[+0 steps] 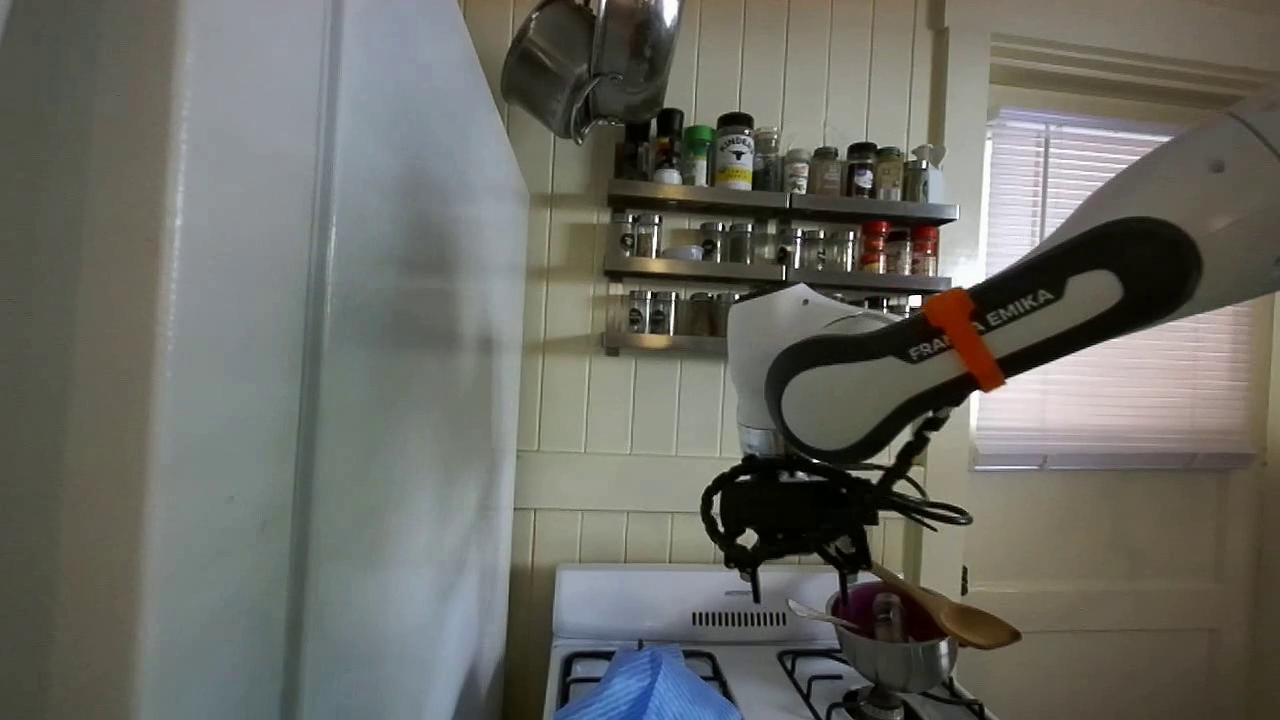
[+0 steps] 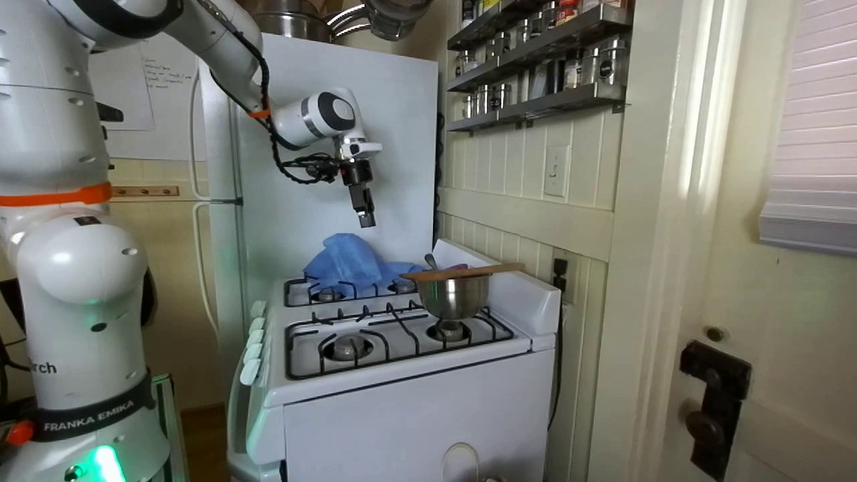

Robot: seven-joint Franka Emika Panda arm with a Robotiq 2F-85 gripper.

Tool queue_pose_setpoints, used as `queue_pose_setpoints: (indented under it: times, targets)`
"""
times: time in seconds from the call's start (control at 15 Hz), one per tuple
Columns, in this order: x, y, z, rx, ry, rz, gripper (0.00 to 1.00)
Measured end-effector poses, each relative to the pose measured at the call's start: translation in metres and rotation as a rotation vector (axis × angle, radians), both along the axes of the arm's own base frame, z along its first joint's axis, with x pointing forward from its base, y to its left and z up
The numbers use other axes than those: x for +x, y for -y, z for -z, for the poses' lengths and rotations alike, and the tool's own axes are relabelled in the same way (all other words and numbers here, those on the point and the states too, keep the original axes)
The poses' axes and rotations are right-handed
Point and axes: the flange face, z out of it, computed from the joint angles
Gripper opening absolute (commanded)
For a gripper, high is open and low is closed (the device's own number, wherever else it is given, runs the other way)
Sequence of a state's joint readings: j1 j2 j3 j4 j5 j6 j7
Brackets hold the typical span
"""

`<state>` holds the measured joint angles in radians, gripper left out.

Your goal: Use the blue fabric to wipe the stove.

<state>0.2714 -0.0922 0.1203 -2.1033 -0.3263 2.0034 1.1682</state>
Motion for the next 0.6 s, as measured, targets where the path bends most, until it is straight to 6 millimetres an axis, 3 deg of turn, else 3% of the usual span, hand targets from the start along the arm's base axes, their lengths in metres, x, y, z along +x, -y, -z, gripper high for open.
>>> queue_pose_setpoints:
  times: [0.27,0.6]
  targets:
    - [-0.047,-0.001,0.005,-0.038,0.092,-0.175,1.0]
    - [-0.088,-0.019,-0.028,0.056,0.323,-0.265,1.0]
